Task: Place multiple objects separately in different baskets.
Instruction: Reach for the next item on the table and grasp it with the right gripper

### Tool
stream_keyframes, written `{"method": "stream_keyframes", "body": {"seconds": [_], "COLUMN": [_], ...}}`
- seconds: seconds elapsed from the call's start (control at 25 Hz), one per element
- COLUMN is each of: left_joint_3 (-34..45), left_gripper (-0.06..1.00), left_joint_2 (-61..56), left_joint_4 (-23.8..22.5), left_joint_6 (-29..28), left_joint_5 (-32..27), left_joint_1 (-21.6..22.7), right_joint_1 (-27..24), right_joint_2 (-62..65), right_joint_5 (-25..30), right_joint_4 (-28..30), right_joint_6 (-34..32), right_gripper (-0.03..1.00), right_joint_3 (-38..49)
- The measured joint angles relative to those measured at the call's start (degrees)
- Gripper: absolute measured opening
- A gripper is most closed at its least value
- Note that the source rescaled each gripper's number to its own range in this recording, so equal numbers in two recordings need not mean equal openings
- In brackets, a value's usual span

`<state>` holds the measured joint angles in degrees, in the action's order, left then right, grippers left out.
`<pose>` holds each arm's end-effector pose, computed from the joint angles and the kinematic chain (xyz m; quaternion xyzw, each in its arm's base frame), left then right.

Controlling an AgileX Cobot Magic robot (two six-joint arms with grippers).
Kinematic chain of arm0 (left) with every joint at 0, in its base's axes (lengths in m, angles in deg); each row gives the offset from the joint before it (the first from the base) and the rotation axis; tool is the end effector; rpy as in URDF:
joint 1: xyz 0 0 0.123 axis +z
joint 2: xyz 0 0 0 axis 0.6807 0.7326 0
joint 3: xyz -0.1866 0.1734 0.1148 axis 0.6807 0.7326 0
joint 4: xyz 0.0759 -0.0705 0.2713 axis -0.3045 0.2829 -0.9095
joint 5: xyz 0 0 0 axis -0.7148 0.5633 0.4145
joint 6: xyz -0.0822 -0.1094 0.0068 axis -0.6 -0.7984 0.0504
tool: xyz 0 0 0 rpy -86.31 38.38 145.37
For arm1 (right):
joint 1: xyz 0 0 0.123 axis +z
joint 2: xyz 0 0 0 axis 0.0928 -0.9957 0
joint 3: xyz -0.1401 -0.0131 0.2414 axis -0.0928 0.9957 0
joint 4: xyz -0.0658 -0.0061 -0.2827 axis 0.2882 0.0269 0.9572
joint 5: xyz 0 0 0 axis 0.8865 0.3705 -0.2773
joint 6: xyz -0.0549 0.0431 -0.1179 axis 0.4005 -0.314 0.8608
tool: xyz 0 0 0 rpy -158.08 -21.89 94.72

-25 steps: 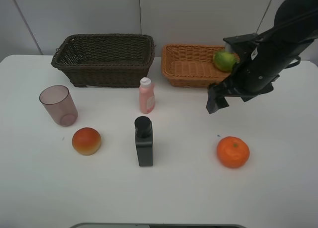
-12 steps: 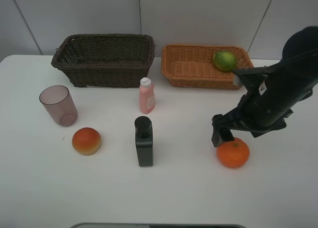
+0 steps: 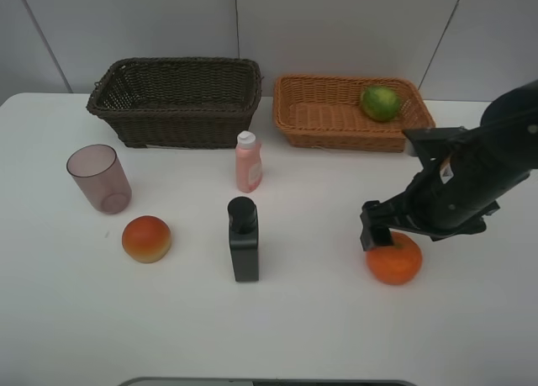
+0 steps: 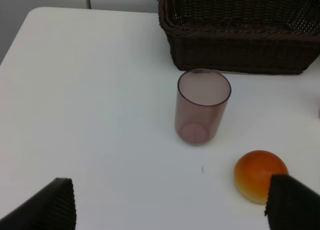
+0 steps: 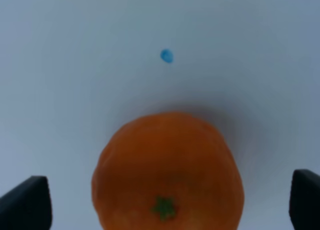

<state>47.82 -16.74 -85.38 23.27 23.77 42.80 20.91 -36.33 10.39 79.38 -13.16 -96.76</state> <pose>0.0741 -0.0008 0.2767 -0.0271 0.8511 -0.0211 0.5239 0.2466 0.1130 0.0700 -0.0693 0.9918 0.0135 0.1067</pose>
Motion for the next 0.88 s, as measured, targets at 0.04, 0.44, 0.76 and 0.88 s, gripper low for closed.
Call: {"method": "stream_keyframes", "body": {"seconds": [0.04,0.44,0.76,0.88], "left_joint_3": [0.0,0.0,0.0,0.0], "left_gripper": [0.98,0.98,0.98,0.98], "left_joint_2": [0.0,0.0,0.0,0.0], "left_joint_4": [0.0,0.0,0.0,0.0], "left_joint_6": [0.0,0.0,0.0,0.0], "left_joint_5": [0.0,0.0,0.0,0.0], "left_joint_1": [0.0,0.0,0.0,0.0], "right_joint_1": [0.0,0.0,0.0,0.0], "right_joint_2": [-0.55,-5.87,-9.94,-11.15], "right_joint_5": [-0.56,-3.76,-6.43,-6.78], "right_joint_4": [0.48,1.62,1.39,1.33], "right_joint_6": [-0.81,-1.79,-1.8,-1.8], "right_gripper": [1.0,1.0,1.0,1.0], "right_joint_3": [0.3,0.75,0.7,0.7]}}
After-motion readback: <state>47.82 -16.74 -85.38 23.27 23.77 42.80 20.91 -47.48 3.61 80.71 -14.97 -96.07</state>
